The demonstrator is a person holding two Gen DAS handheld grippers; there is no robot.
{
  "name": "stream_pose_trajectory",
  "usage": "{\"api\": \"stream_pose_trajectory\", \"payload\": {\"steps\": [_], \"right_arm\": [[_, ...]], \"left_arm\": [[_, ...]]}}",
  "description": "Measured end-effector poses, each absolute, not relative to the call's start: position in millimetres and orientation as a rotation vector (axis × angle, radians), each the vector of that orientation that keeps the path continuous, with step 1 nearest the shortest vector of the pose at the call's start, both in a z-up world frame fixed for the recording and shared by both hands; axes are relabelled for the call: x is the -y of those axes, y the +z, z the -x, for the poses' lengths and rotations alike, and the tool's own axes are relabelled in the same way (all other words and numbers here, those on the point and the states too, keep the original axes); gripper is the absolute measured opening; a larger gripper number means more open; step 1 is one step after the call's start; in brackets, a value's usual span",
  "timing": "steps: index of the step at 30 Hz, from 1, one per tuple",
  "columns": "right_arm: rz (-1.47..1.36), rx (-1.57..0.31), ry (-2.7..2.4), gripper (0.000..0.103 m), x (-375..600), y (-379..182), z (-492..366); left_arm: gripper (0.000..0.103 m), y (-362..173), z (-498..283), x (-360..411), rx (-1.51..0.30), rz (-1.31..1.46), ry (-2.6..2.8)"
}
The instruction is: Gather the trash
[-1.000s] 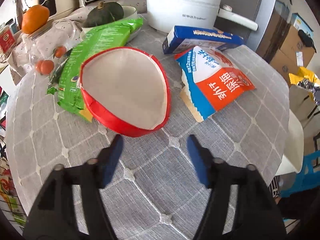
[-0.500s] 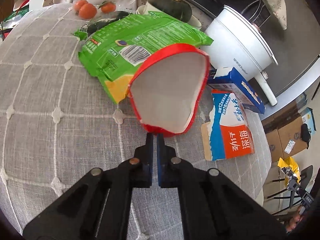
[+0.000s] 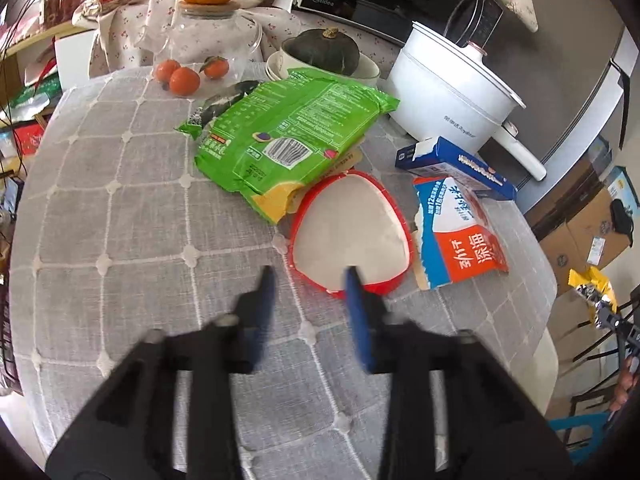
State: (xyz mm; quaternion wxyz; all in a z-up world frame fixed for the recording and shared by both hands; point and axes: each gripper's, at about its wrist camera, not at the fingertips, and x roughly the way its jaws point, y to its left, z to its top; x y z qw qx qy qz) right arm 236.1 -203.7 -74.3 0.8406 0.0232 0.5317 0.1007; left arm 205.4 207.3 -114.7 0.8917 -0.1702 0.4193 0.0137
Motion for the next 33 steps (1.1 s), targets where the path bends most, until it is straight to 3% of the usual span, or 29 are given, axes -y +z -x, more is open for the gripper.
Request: {"api": "stream_pose_trajectory", "payload": {"steps": [1,5,8,11,13,14,15,18,33], "right_arm": [[-0.045,-1.125,0.215,0.028,202.4,-75.0,-236.4],[-0.025,-1.137,0.218,0.028,195.9,-81.0,-239.1],[-0.012,-1.148,0.215,0.028,192.3,-87.5,-243.5],[0.006,-1.162,0.210,0.028,189.2,-95.2,-248.0],[0.018,-1.172,0.206,0.028,189.0,-100.6,-250.5],[0.022,-1.178,0.202,0.028,189.3,-103.2,-251.6],[0.024,-1.182,0.199,0.028,189.4,-105.0,-252.4],[0.030,-1.184,0.190,0.028,192.1,-106.1,-253.2],[0.000,-1.110,0.170,0.028,214.3,-58.9,-211.6]], "left_arm": [[0.074,-115.2,-203.4,-207.9,-0.854,0.342,0.035],[0.074,-124.0,-221.7,-208.2,-0.887,0.329,0.023],[0.065,-130.1,-240.6,-205.0,-0.893,0.302,0.024],[0.052,-144.6,-261.2,-200.9,-0.930,0.291,0.004],[0.032,-154.9,-268.3,-197.6,-0.956,0.284,-0.004],[0.027,-153.7,-266.5,-196.2,-0.925,0.265,0.005],[0.013,-154.2,-265.9,-195.9,-0.924,0.274,-0.017],[0.004,-150.2,-257.9,-195.9,-0.927,0.278,-0.011],[0.003,-88.2,-169.6,-173.3,-0.898,0.338,-0.046]]}}
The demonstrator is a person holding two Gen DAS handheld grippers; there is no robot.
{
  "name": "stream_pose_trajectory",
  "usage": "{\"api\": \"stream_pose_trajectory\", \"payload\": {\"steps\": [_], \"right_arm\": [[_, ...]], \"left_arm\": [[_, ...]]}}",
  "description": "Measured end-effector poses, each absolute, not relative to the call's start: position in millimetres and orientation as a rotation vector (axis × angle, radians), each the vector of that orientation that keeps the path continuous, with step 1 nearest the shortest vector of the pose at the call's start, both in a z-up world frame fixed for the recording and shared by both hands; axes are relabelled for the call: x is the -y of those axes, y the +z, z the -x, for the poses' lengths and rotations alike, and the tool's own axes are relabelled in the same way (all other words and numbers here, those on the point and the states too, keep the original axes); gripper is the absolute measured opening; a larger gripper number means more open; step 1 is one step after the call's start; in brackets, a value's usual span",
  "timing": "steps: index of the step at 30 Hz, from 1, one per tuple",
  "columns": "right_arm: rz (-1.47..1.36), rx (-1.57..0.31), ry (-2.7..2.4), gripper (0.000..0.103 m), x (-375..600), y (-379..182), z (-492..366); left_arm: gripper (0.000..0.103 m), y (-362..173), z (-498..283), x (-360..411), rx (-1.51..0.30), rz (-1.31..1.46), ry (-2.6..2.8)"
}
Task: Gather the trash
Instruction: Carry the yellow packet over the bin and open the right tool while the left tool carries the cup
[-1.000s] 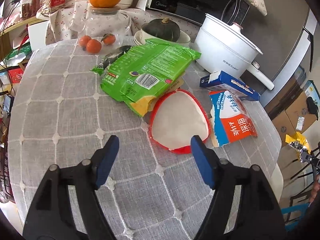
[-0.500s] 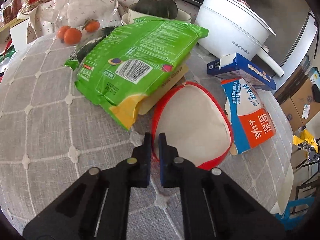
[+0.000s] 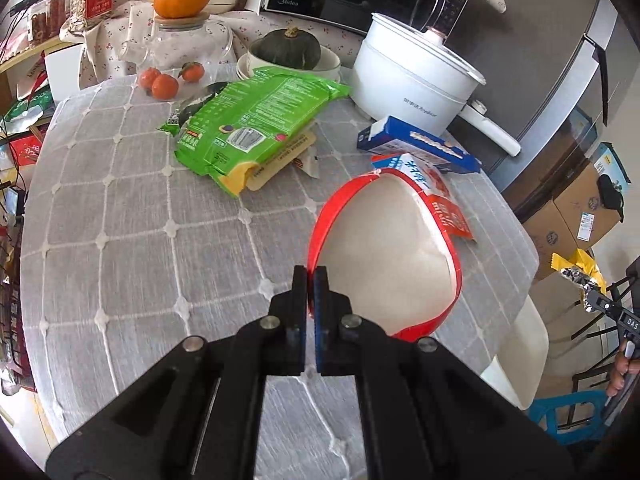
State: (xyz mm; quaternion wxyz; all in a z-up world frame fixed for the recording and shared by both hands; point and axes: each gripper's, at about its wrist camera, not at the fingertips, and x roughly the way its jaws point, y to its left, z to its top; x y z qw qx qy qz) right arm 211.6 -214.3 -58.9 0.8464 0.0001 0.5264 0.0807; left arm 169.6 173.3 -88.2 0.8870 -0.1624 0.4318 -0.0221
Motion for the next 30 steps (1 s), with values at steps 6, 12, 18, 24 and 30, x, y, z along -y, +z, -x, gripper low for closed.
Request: {"api": "stream_pose_trajectory", "payload": {"steps": [6,12,18,24,30], "right_arm": [[-0.015,-1.092,0.139,0.028,238.5,-46.3,-185.8],[0.010,-1.152,0.069,0.028,265.3,-53.8,-169.4],[0.004,-1.237,-0.003,0.028,299.9,-73.9,-161.6],[0.043,-1.310,-0.061,0.028,329.0,-92.3,-159.3],[0.055,-1.381,-0.105,0.028,352.4,-110.8,-158.7]], "left_arm": [[0.003,-73.0,-141.2,-131.3,-0.895,0.289,-0.115],[0.003,-62.8,-124.2,-78.9,-0.878,0.234,-0.182],[0.003,-64.8,-119.5,-12.6,-0.893,0.141,-0.306],[0.003,-78.8,-123.9,41.4,-0.934,0.047,-0.372],[0.003,-84.8,-130.4,72.3,-0.946,0.014,-0.407]]}}
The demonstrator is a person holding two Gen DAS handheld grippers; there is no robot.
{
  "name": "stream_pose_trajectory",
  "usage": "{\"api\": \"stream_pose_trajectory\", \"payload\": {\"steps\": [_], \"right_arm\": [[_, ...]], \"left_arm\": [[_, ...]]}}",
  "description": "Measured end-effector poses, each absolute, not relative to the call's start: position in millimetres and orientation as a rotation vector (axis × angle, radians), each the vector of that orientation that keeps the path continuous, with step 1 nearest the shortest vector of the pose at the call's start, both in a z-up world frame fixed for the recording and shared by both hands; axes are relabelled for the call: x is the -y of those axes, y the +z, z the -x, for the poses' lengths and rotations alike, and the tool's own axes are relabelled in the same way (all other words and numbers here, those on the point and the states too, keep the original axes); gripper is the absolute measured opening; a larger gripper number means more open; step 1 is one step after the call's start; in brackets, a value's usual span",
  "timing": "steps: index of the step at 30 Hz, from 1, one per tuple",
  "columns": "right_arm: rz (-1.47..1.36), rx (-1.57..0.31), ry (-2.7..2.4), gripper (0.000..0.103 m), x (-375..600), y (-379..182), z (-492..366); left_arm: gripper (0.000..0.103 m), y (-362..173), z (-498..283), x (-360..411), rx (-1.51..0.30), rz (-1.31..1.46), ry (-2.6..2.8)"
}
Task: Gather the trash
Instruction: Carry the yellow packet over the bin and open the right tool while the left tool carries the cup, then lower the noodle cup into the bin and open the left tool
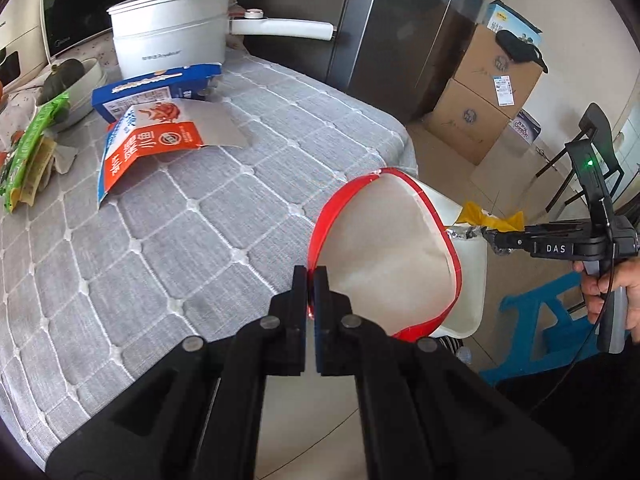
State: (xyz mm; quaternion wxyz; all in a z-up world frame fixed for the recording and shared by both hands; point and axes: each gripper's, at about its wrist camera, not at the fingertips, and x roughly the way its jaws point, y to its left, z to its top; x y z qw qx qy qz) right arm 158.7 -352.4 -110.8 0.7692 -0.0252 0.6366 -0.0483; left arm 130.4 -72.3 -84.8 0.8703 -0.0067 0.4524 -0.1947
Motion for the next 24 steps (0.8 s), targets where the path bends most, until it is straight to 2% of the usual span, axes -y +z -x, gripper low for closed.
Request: {"api": "stream_pose_trajectory", "payload": {"steps": [6,9,11,13,24], "right_arm": [[0.038,-1.425,-0.132,0.029,370.4,-124.7,-158.4],[0.014,-1.429,-0.136,0.034,376.4,-124.8,-159.1],[-0.013,-1.422,-0.143,0.049,383.8,-119.9,-157.6],[-0.034,-1.394,-0.150,0.055,390.9,-110.2,-154.1],[-0.030,-1.305,-0.197,0.061,415.8,-76.3,-135.4]], "left_arm": [[0.003,-92.9,-138.0,92.6,-0.966,-0.003,-0.424],[0.003,-96.8,-140.5,102.8,-0.977,-0.009,-0.430],[0.003,-98.7,-142.5,109.2,-0.981,-0.017,-0.435],[0.003,-100.2,-144.9,115.8,-0.982,-0.027,-0.441],[0.003,-120.6,-154.8,164.5,-1.016,-0.087,-0.479]]}}
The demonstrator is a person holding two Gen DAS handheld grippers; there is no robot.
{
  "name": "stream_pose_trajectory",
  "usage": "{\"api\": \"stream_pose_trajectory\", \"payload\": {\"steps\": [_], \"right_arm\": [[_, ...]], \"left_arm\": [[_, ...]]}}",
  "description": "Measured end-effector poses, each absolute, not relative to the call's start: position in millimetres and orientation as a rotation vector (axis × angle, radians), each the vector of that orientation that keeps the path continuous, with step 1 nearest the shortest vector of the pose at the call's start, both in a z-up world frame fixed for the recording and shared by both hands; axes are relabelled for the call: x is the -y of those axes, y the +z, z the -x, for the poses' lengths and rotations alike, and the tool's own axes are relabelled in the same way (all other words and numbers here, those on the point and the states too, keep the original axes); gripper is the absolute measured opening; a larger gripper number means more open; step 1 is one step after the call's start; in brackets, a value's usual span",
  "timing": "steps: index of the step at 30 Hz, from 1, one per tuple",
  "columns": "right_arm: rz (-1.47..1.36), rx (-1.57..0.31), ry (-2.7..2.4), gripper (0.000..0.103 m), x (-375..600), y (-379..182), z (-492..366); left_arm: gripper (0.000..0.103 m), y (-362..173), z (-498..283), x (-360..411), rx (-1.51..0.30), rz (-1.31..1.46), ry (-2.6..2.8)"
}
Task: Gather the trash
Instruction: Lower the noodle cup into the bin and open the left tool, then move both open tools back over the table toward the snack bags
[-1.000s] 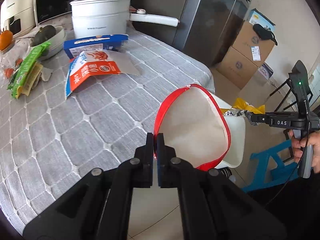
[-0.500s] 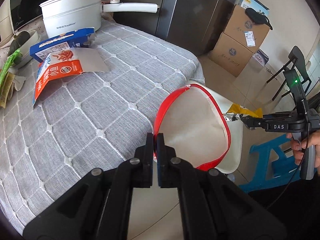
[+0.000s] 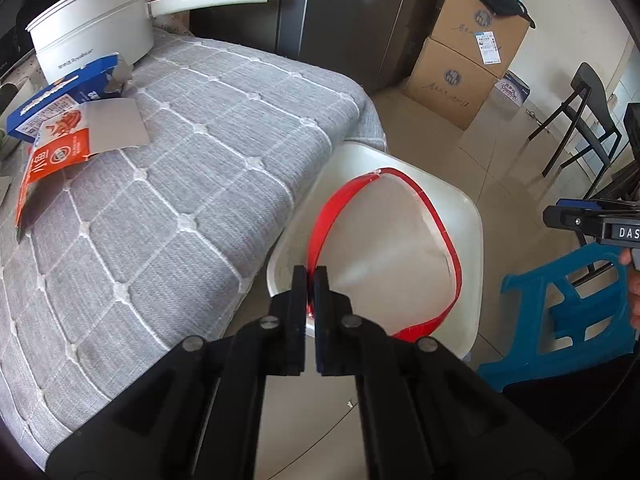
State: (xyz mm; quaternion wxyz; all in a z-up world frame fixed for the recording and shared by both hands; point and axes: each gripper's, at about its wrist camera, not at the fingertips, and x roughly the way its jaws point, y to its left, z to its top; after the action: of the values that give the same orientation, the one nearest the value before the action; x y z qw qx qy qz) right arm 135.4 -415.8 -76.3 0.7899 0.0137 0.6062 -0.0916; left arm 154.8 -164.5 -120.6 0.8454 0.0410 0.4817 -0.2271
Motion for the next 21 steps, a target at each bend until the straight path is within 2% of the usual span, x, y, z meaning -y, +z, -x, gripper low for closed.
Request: {"api": "stream_pose_trajectory", "payload": {"steps": [9,11,13,15,17,21], "right_arm": [[-0.049,-1.291,-0.235,0.062,435.6,-70.4,-127.1],[-0.051,-1.294,-0.237,0.063,438.4,-70.9,-126.9],[-0.051,-1.296,-0.239,0.064,438.9,-71.1,-127.0],[-0.049,-1.295,-0.239,0.064,438.6,-70.5,-126.8],[-0.048,-1.293,-0.237,0.065,436.8,-70.1,-127.4],[-0.043,-1.288,-0.231,0.066,431.2,-69.9,-129.0]], "left_arm": [[0.004,-136.1,-162.6,190.2,-1.029,-0.143,-0.477],[0.013,-136.4,-163.8,190.6,-1.022,-0.159,-0.452],[0.041,-135.1,-165.2,188.7,-1.021,-0.155,-0.436],[0.051,-131.4,-164.4,185.3,-1.008,-0.154,-0.423],[0.056,-127.7,-163.9,181.0,-1.004,-0.156,-0.417],[0.073,-120.5,-161.5,166.9,-0.991,-0.148,-0.385]]}}
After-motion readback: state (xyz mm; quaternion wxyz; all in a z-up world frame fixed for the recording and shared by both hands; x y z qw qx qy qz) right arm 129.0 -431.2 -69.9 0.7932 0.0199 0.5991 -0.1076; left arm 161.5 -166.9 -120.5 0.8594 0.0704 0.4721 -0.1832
